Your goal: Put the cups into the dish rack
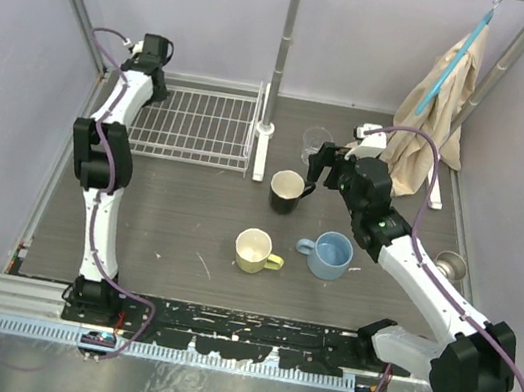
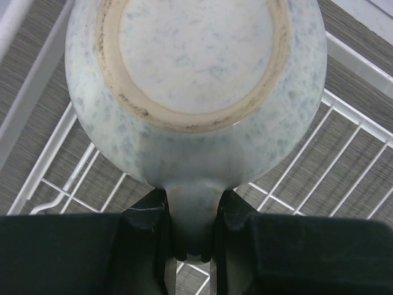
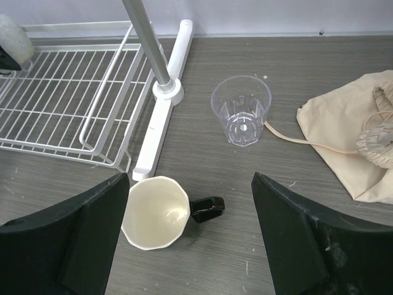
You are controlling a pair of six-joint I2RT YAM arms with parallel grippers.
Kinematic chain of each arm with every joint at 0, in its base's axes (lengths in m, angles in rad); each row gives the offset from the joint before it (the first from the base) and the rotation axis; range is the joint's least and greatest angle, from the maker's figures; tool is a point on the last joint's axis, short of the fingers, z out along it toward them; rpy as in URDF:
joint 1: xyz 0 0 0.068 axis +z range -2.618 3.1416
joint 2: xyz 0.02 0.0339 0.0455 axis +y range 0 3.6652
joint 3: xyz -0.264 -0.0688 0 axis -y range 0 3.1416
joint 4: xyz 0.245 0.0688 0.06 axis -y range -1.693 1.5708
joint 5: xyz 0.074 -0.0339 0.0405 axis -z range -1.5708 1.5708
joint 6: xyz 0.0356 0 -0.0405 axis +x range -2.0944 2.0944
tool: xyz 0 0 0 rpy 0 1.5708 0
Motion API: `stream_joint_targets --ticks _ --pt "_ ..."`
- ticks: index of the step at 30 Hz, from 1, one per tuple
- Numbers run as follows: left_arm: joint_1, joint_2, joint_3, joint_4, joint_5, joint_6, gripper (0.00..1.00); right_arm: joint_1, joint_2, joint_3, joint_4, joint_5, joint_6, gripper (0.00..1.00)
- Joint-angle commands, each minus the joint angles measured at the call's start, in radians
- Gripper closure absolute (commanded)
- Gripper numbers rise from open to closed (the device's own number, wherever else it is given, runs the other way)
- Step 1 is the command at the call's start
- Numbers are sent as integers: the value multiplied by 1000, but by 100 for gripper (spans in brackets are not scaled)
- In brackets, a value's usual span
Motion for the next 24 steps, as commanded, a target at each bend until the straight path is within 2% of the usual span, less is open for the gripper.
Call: stream_joint_targets --ticks 1,8,13,24 --pt "20 -7 46 74 -46 25 100 -9 12 27 25 -22 -14 13" --pt "40 2 45 34 -22 4 100 -15 29 29 34 -35 -11 13" --pt "42 -23 -39 80 -8 11 100 -16 27 26 33 -35 -7 13" --pt "42 -18 -99 162 39 7 100 -18 17 18 20 -44 1 13"
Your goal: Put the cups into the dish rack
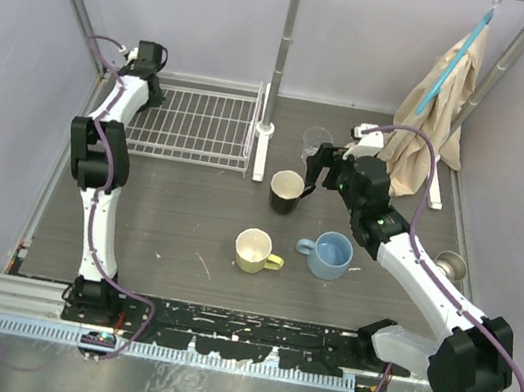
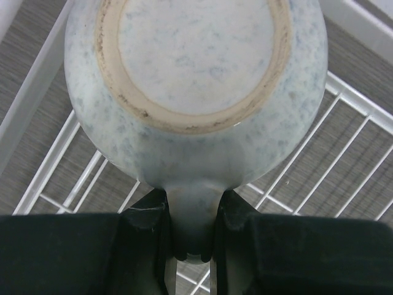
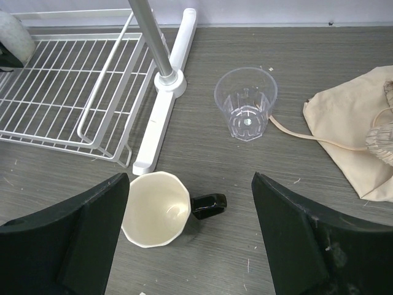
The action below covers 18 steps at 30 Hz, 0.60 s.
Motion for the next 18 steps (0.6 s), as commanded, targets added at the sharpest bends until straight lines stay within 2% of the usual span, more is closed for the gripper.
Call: stream_joint_targets --ticks 1,3,9,13,18 --pt "7 -15 -13 100 18 -5 100 -5 -18 18 20 -8 2 13" --pt "8 -8 -6 102 24 -8 99 -6 -17 19 18 -12 4 13" --pt "7 -15 -6 88 12 -18 56 -6 -13 26 12 -3 -5 13" --pt "7 -27 -23 79 21 -12 47 -5 -7 32 13 -5 -5 13" --pt "7 -57 -61 77 30 -13 42 -6 0 33 15 -9 -4 13"
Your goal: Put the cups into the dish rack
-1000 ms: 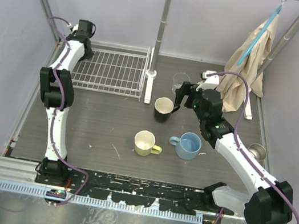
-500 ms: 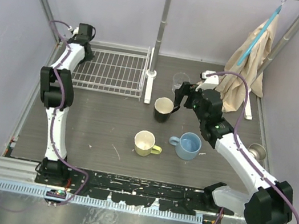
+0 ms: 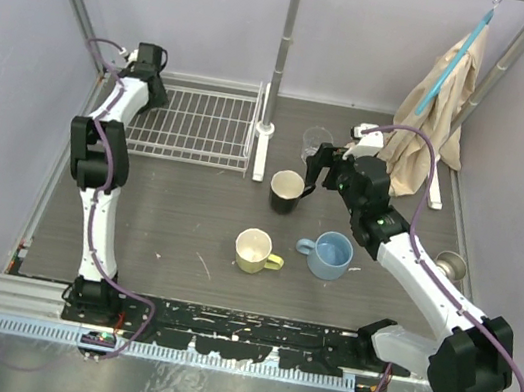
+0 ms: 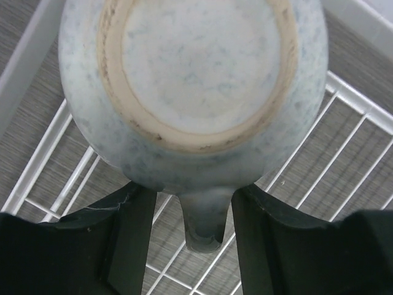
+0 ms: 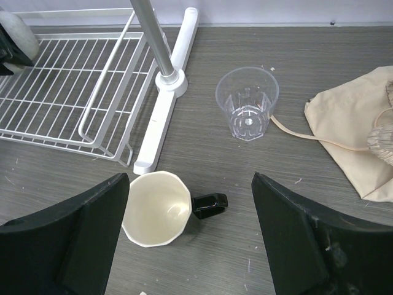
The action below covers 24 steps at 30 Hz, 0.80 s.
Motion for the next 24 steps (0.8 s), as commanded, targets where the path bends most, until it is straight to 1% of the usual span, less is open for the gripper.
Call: stream_joint_targets --ticks 1,5,9,14,20,24 --pt "5 -67 -47 26 6 -4 40 -5 1 34 19 -3 -4 13" --pt "5 -128 -110 48 18 -14 35 -6 10 42 17 -4 -5 13" --pt "4 -180 -164 62 37 -12 33 -5 28 54 6 -13 -1 13" --pt "3 -252 -211 88 63 3 29 -5 68 84 -42 -31 12 13" --pt "4 -331 -204 91 131 4 27 -6 131 151 -150 -78 23 13" --pt "4 -382 -177 45 205 -18 27 -4 186 222 -250 -175 -3 14"
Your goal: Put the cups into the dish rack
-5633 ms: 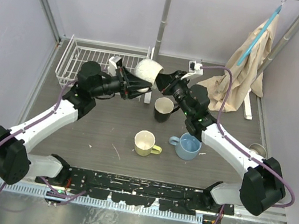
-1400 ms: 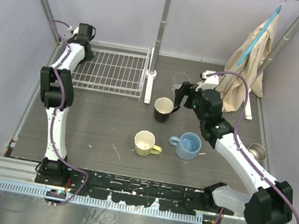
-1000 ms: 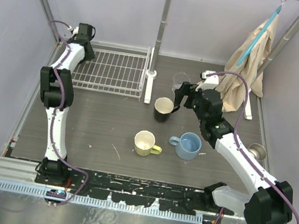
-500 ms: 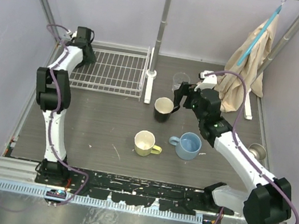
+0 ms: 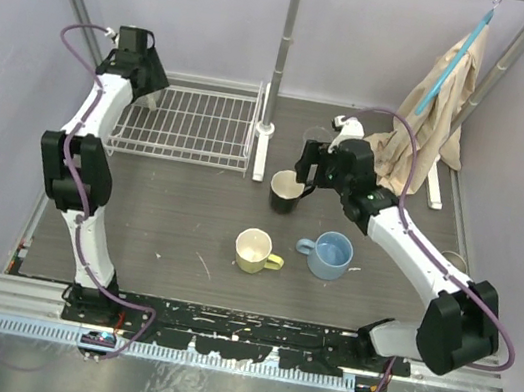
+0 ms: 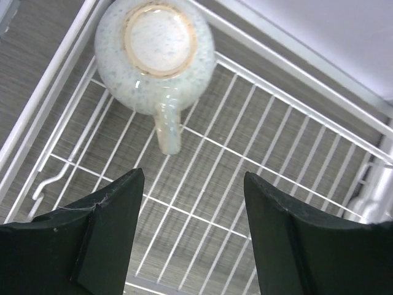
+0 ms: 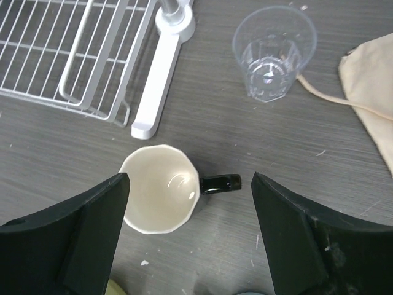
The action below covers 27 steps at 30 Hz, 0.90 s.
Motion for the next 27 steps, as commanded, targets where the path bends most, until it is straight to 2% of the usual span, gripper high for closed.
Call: stream_joint_targets --ticks 1,7,12,19,27 --pt "4 -86 39 -25 108 -22 27 -3 38 109 -95 -139 -21 15" --pt "3 -178 57 -121 270 -41 25 19 103 184 -248 -401 -161 17" --pt "4 -300 -21 -137 394 -83 23 120 131 206 -308 -495 -289 17" --pt "4 -453 -178 -134 531 -159 23 319 195 282 -421 -465 -441 17" --pt "4 -628 -366 -121 591 -199 23 400 152 269 -487 -314 -488 20"
